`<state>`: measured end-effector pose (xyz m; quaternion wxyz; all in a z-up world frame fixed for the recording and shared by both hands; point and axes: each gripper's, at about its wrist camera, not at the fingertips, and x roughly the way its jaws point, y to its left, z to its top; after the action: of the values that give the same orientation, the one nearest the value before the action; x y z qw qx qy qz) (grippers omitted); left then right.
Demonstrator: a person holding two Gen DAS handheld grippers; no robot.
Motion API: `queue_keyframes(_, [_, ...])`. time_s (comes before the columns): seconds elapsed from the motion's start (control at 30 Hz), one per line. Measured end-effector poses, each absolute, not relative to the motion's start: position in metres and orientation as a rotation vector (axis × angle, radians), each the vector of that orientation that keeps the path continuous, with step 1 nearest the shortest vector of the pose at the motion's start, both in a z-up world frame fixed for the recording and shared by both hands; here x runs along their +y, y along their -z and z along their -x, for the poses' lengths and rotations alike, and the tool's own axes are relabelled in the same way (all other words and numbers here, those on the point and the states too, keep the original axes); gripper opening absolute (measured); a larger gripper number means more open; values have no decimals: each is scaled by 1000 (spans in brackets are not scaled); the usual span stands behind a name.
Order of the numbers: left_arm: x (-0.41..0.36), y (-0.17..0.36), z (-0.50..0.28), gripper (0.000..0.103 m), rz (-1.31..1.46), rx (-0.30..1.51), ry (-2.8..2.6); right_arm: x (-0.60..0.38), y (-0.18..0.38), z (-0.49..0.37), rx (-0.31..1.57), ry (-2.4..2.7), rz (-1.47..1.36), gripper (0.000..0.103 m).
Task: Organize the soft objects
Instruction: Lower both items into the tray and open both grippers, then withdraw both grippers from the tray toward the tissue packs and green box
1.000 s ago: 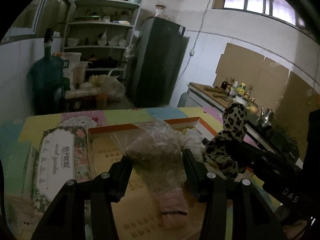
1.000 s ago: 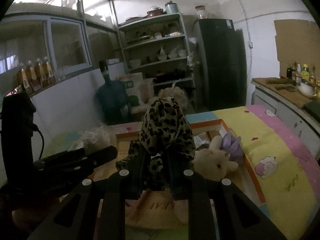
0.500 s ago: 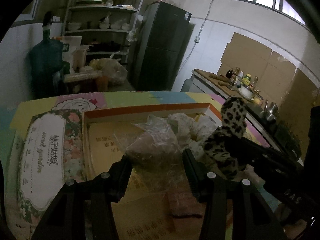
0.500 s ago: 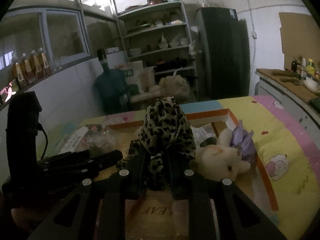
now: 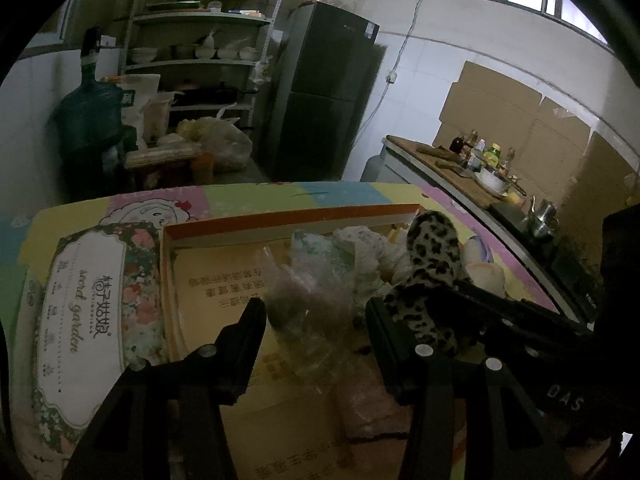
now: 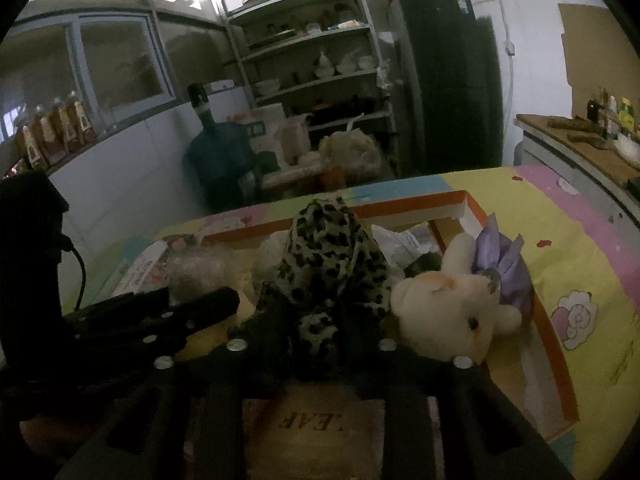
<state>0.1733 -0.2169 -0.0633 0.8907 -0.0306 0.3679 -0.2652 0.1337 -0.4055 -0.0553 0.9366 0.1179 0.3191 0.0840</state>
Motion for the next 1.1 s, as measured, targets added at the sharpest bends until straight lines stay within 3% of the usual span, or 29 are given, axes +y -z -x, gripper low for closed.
queue_keyframes(0.07, [-217, 63, -173, 55, 61, 761, 548, -406, 55, -132, 648, -175, -247, 37])
queue_keyframes(0.17, [-215, 60, -171, 70, 61, 745, 560, -409, 53, -127, 626, -179, -260, 42])
queue_keyframes(0.37, [-213, 53, -164, 81, 76, 719, 562, -414, 44, -115, 588, -177, -278, 51])
queue_keyframes(1.1, [-186, 21, -120, 82, 80, 618, 544, -403, 12, -67, 514, -160, -277, 54])
